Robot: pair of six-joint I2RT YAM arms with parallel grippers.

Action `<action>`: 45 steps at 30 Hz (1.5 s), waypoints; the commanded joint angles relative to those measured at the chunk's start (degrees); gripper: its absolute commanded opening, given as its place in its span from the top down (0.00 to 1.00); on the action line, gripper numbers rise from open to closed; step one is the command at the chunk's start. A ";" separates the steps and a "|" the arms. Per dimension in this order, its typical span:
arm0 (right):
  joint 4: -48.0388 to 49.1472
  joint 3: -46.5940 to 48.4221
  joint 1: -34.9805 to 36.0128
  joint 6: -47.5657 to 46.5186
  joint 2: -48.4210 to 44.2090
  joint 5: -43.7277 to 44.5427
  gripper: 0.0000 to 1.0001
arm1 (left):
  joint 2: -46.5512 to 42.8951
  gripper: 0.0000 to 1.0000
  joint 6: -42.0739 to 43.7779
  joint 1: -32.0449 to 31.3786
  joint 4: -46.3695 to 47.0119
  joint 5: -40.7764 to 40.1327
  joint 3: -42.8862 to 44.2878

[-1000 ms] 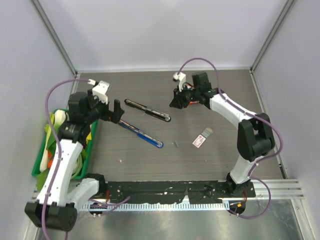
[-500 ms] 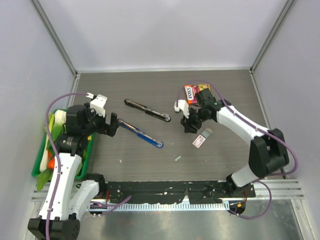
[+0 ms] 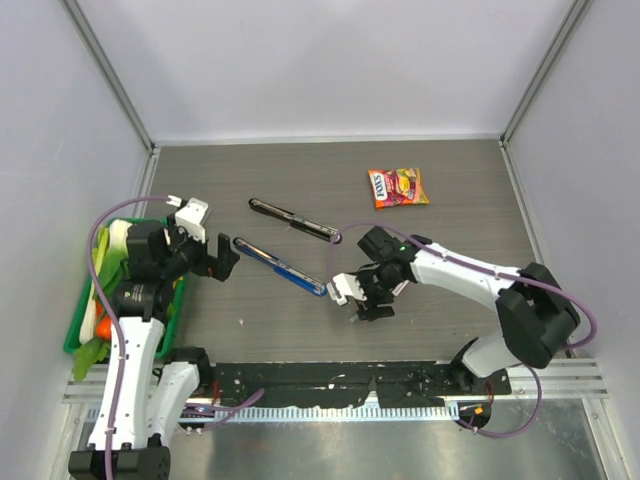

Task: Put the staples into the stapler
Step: Pick up the staple from the center of the board.

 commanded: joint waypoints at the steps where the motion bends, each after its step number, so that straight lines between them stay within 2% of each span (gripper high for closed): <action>1: 5.19 0.55 1.46 -1.97 3.36 2.30 0.28 | -0.98 0.00 -0.74 0.55 2.85 4.15 -0.94; 6: 7.82 -0.77 3.30 -1.97 5.21 3.87 0.29 | -0.98 0.00 -0.83 0.63 3.46 4.23 -1.39; 9: 9.23 -1.12 3.74 -1.44 6.53 4.58 0.35 | -0.54 0.00 -1.44 0.90 3.64 4.85 -1.12; 17: 6.33 -2.53 4.18 -4.16 5.13 1.24 0.38 | 0.60 0.00 -1.97 0.90 4.17 4.76 -1.39; 22: 8.00 -3.93 4.27 -3.99 6.36 2.30 0.48 | 0.34 0.00 -2.23 0.98 4.17 4.85 -1.39; 34: 10.90 -5.52 5.23 -3.64 5.57 2.12 0.54 | 0.34 0.00 -2.23 0.90 4.43 5.11 -1.82; 41: 11.43 -6.13 6.38 -4.08 6.27 3.00 0.66 | 0.34 0.00 -2.58 0.90 4.43 5.82 -2.00; 42: 11.34 -5.96 6.47 -4.16 6.36 3.08 0.74 | 0.34 0.00 -2.67 0.90 4.52 6.08 -1.91; 45: 10.03 -5.26 6.47 -3.90 6.71 2.73 0.78 | 0.86 0.00 -2.67 0.98 4.43 6.87 -1.65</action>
